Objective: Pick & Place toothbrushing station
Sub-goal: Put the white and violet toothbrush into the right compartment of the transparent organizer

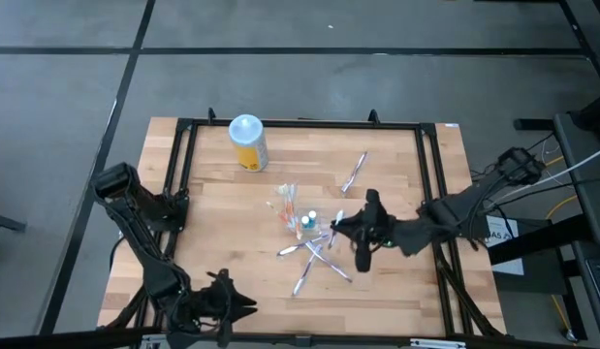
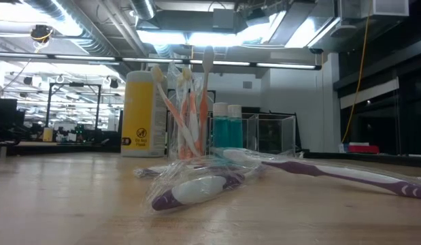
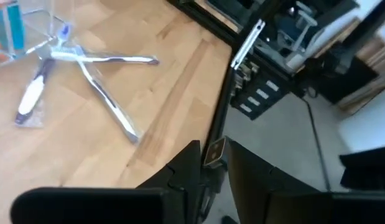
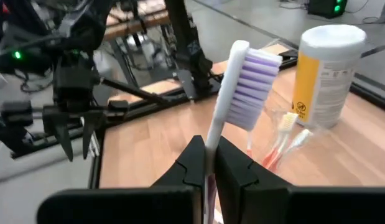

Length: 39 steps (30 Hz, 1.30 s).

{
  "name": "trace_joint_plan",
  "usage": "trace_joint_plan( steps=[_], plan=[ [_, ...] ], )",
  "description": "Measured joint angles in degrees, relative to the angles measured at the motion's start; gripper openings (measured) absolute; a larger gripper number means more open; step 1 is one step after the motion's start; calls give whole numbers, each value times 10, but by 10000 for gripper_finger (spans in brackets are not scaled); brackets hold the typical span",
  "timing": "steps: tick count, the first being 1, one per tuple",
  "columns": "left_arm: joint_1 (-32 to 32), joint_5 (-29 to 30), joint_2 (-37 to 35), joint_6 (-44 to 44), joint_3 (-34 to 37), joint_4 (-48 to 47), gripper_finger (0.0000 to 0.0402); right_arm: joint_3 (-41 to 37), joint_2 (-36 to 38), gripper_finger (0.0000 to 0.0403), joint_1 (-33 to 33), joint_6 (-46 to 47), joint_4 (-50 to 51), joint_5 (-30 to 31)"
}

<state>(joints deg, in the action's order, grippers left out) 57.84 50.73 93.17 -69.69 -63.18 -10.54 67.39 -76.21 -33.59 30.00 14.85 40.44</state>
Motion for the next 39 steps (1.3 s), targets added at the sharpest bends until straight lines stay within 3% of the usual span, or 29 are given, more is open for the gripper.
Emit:
trace_joint_plan(
  steps=[6, 10, 20, 25, 33, 39],
  plan=[
    [-14, -51, 20, 47, 0, 0, 70, -194, 119, 17, 53, 18, -160, -65],
    [-37, -91, 27, 60, 0, 0, 70, -272, 160, 17, 103, 45, -187, -121],
    [-91, -132, 28, 94, 0, 46, 70, -308, 131, 17, 234, -17, -196, -220],
    [-100, -128, 28, 94, 0, 59, 70, -344, 115, 16, 290, -37, -257, -277],
    [-105, -131, 28, 104, 0, 80, 70, -377, 55, 20, 313, -64, -337, -356],
    [-111, -145, 49, 69, 0, 102, 73, -377, 2, 73, 313, -42, -363, -392]
  ],
)
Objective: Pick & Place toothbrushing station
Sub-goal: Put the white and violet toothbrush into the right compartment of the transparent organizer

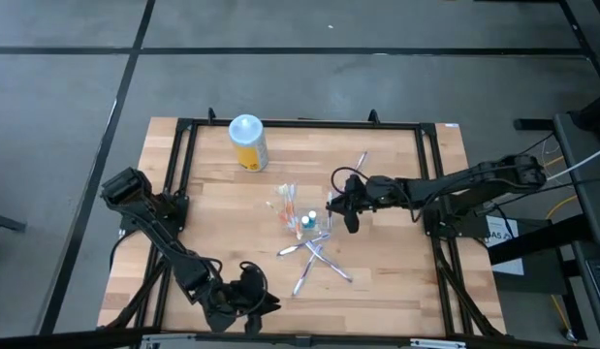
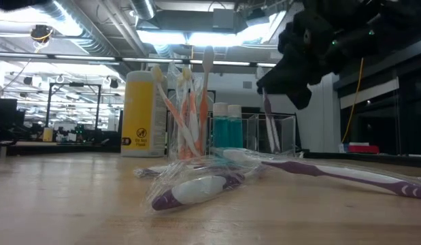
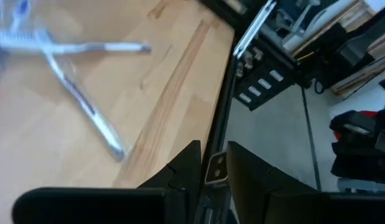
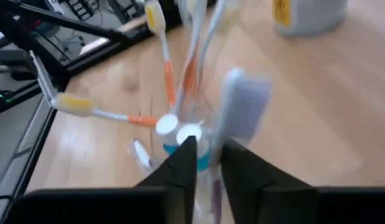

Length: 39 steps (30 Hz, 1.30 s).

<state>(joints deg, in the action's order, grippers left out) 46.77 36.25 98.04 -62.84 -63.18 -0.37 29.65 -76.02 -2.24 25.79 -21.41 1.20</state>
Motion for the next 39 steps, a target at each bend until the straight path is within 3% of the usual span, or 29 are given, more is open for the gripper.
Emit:
trace_joint_plan(
  steps=[5, 11, 17, 22, 27, 33, 39],
  plan=[
    [-2, -26, 36, -62, 0, 8, 100, 0, -14, 129, 0, 49, -1, -47],
    [-7, -77, 79, -95, -6, 28, 129, 0, 39, 164, -16, 95, 38, -74],
    [-19, -75, 119, -90, -59, -31, 118, 8, 113, 155, -101, 143, 156, -17],
    [-33, -58, 140, -98, -108, -132, 104, 16, 130, 144, -211, 205, 176, 60],
    [-34, -49, 141, -108, -113, -158, 96, 33, 81, 138, -284, 233, 171, 116],
    [-14, -39, 141, -155, -113, -177, 93, 74, -52, 138, -285, 234, 160, 88],
    [27, -20, 141, -233, -113, -184, 93, 68, -129, 138, -321, 354, 155, 92]
  ],
)
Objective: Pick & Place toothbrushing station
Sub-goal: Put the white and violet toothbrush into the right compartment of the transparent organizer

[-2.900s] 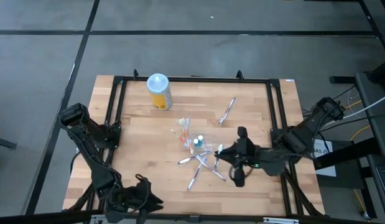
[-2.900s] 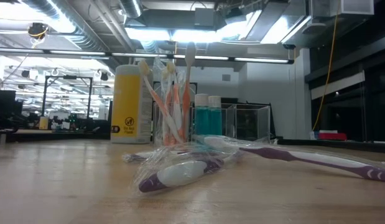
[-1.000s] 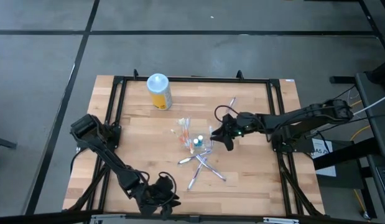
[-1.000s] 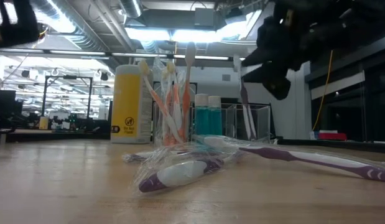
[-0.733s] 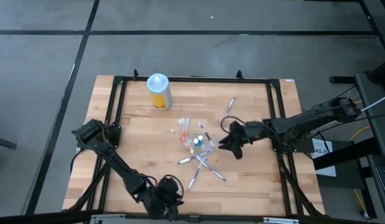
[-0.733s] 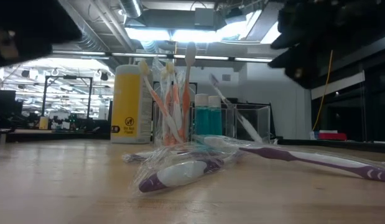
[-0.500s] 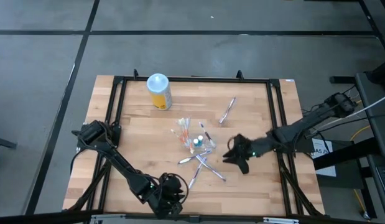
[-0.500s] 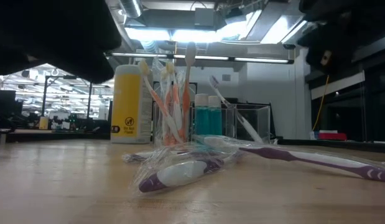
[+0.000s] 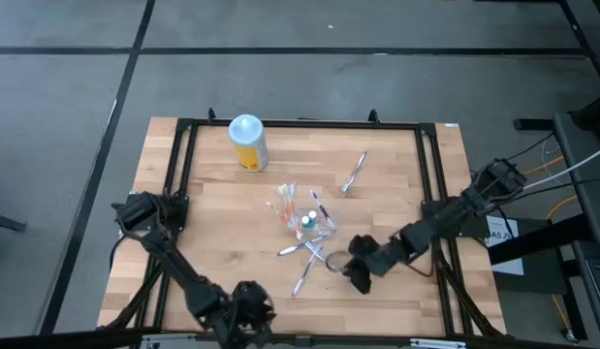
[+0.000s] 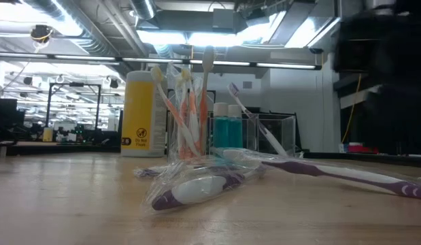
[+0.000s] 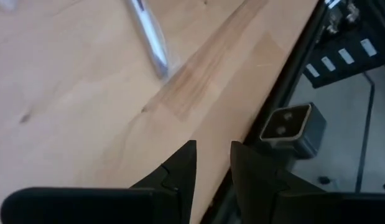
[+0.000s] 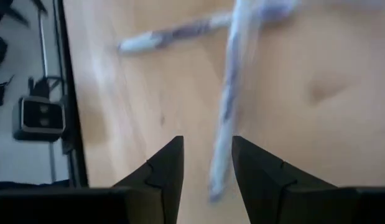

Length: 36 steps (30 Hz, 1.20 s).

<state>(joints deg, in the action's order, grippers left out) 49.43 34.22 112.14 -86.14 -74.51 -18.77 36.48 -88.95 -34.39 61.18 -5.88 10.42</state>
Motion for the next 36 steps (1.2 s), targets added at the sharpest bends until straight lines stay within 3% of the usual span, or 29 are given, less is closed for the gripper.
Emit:
trace_joint_plan(
  steps=[7, 20, 27, 36],
  plan=[
    [34, 53, 0, -69, 0, -20, 93, 1, -33, 138, -33, 75, 10, 80],
    [44, 53, 0, -71, 0, -3, 93, 6, -80, 138, -42, 125, -21, 81],
    [46, 53, 0, -71, 0, -3, 93, 38, -90, 138, -66, 130, -22, 78],
    [46, 57, 0, -62, 0, 0, 93, 74, -154, 135, -79, 150, -32, 75]
  ],
)
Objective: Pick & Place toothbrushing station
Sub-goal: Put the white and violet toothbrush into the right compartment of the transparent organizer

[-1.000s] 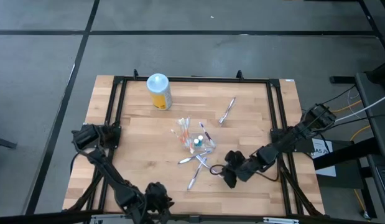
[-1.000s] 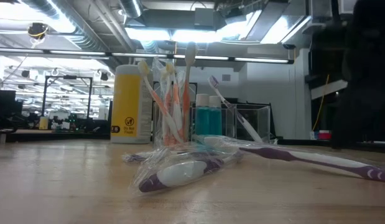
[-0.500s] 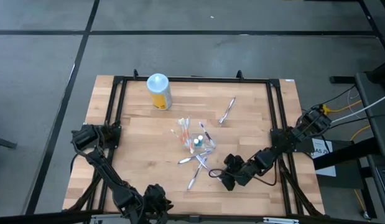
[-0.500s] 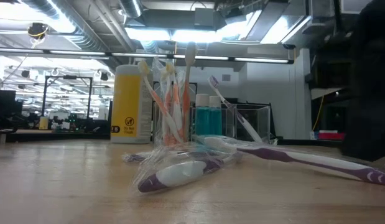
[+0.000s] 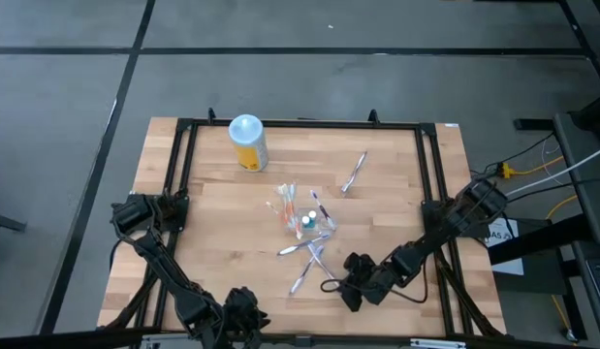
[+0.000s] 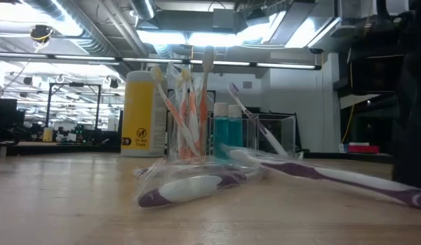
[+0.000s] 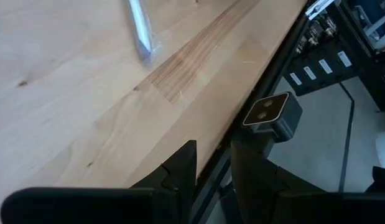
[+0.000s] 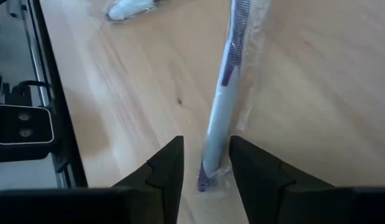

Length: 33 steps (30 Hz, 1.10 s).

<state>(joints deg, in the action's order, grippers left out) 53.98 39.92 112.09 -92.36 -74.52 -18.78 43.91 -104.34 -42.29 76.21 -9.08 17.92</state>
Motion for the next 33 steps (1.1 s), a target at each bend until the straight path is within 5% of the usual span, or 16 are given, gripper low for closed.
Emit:
trace_joint_plan(
  steps=[9, 18, 27, 33],
  plan=[
    [3, 11, 0, 0, 0, 11, 93, 60, -13, 11, -15, -43, 38, 11],
    [2, 60, 0, 1, 0, 49, 93, 128, -13, 3, -47, -62, 47, 50],
    [-6, 200, 0, 1, 0, 129, 102, 285, -12, 1, -57, -163, 130, 112],
    [-26, 279, 0, 2, 0, 194, 131, 320, -11, 1, -54, -197, 154, 125]
  ],
)
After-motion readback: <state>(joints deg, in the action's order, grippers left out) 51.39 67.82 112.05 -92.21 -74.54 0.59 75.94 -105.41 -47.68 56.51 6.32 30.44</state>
